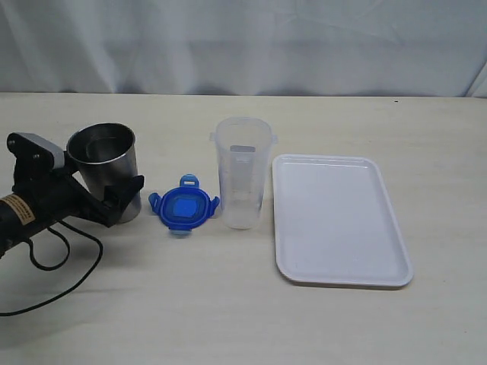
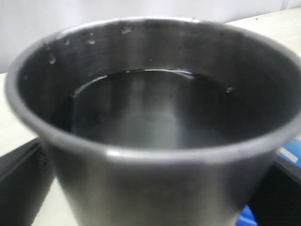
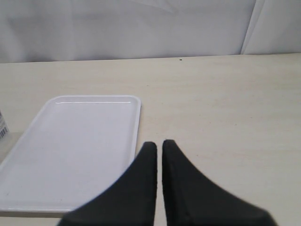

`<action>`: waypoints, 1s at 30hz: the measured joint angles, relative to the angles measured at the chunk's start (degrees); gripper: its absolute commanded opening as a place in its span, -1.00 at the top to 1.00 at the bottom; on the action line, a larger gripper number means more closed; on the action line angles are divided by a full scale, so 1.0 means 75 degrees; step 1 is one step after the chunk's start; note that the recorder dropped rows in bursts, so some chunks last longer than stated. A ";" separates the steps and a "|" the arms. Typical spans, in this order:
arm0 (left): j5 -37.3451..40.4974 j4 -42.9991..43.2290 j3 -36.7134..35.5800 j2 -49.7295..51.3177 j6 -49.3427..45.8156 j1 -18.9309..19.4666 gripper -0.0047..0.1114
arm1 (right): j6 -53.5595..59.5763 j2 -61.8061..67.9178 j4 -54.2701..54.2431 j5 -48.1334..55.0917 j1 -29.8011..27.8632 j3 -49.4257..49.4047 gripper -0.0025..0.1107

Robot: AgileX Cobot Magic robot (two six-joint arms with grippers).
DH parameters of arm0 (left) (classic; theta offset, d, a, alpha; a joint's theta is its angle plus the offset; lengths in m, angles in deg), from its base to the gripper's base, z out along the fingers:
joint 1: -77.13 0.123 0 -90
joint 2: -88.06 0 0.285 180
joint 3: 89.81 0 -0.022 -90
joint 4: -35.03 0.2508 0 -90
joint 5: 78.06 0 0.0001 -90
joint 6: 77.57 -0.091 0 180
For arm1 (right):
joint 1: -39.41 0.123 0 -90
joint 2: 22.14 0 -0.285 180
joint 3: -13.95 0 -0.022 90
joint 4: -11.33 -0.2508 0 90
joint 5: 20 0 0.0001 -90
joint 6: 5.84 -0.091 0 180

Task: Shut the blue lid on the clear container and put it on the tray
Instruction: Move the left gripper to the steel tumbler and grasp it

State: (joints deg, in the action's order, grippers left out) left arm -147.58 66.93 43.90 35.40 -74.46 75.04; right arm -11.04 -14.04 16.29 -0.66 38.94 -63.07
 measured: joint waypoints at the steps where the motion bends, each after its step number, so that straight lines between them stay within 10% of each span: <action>1: 0.0000 0.0062 0.0042 0.0026 0.0034 0.0000 -0.72 | 0.0000 0.0000 0.0000 0.0000 0.0000 0.0000 0.88; 21: 0.0000 0.0222 0.0383 0.0208 0.0279 -0.0013 -0.66 | 0.0000 0.0000 0.0000 0.0000 0.0000 0.0000 0.88; 30: 0.0000 0.0277 0.0403 0.0208 0.0373 -0.0016 0.06 | 0.0000 0.0000 0.0000 0.0000 0.0000 0.0000 0.88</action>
State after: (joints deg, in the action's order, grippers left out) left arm -147.58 69.01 46.93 36.96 -71.66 74.92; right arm -11.04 -14.04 16.29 -0.66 38.94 -63.07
